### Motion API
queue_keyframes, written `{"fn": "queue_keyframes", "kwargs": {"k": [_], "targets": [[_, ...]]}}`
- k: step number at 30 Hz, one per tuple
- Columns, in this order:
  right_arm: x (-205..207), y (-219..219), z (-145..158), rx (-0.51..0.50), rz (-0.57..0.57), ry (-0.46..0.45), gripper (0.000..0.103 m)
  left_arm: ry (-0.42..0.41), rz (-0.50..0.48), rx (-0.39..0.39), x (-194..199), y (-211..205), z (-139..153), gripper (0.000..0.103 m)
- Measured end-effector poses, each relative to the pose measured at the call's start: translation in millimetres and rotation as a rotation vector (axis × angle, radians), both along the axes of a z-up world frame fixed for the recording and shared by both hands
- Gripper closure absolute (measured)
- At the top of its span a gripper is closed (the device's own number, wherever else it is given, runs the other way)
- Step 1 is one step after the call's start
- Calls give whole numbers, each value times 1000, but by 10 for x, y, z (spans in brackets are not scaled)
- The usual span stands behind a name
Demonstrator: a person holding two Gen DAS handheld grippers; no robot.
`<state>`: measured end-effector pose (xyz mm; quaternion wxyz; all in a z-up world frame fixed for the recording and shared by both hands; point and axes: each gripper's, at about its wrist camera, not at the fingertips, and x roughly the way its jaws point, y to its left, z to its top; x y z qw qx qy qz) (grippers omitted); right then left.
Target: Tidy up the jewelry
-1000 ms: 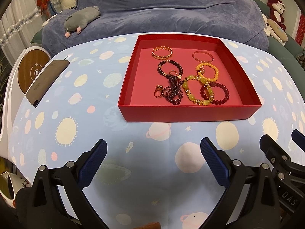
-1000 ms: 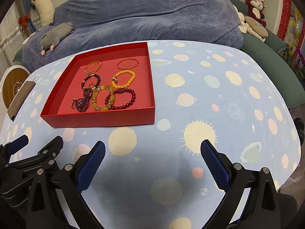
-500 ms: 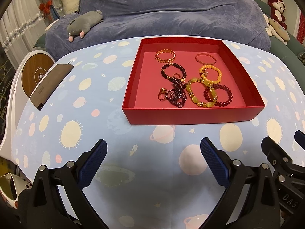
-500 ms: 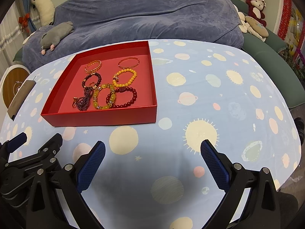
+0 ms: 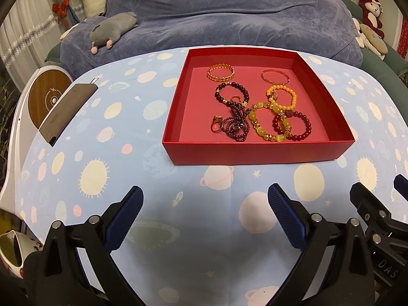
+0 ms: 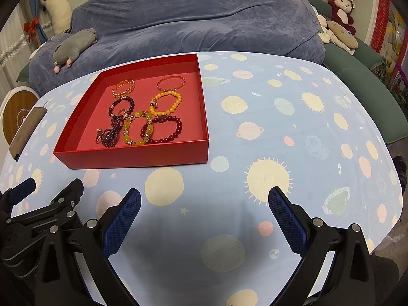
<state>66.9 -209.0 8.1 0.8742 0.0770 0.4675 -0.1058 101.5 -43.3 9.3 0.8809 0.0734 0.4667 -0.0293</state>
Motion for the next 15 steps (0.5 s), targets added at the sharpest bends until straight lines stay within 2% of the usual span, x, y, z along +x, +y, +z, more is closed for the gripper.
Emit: {"fn": "queue_keyframes", "kwargs": {"k": [15], "targets": [[4, 3, -1, -1, 2, 0, 7, 10, 9, -13, -5, 23, -27, 10]]}}
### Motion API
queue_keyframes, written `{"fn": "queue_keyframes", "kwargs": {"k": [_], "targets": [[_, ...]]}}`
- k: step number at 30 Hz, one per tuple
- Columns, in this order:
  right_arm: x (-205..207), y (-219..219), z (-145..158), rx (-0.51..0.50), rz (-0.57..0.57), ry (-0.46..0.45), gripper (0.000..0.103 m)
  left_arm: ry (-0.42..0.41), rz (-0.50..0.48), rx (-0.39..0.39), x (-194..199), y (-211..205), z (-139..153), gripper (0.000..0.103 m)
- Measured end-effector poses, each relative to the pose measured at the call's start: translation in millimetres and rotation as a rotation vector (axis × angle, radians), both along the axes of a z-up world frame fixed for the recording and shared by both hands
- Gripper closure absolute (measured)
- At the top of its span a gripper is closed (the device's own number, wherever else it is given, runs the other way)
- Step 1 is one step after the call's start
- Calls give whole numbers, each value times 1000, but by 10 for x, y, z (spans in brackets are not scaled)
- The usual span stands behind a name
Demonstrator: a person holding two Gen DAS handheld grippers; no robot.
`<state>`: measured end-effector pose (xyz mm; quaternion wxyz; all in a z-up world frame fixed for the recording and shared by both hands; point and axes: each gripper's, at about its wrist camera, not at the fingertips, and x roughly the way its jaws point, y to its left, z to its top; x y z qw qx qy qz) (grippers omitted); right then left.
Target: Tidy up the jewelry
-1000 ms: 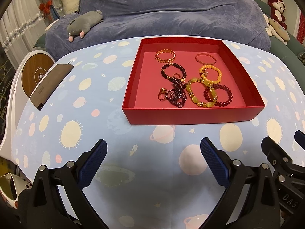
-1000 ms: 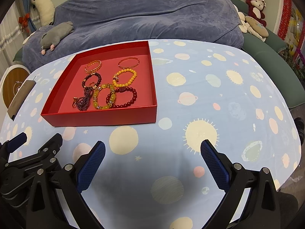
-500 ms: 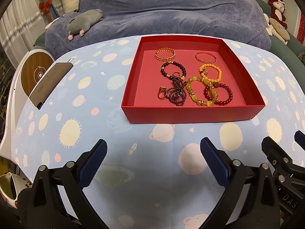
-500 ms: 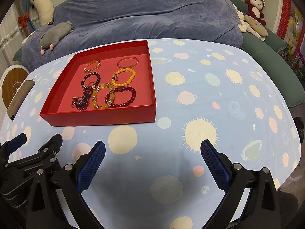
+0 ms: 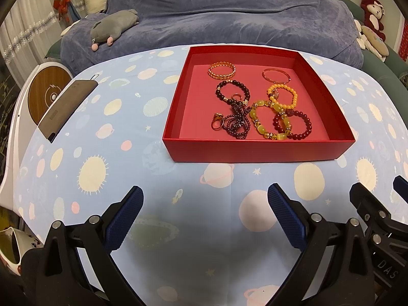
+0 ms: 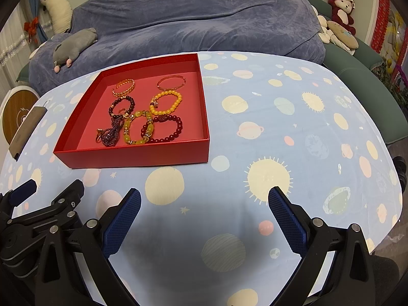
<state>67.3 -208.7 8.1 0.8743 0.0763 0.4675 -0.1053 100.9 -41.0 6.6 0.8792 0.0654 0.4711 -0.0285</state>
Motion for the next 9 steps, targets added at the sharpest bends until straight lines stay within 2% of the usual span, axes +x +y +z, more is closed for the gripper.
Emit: {"fn": "queue_keyframes", "kwargs": {"k": [9], "targets": [[-4, 10, -15, 1, -1, 1, 6, -11, 0, -1, -4, -3, -3, 10]]}}
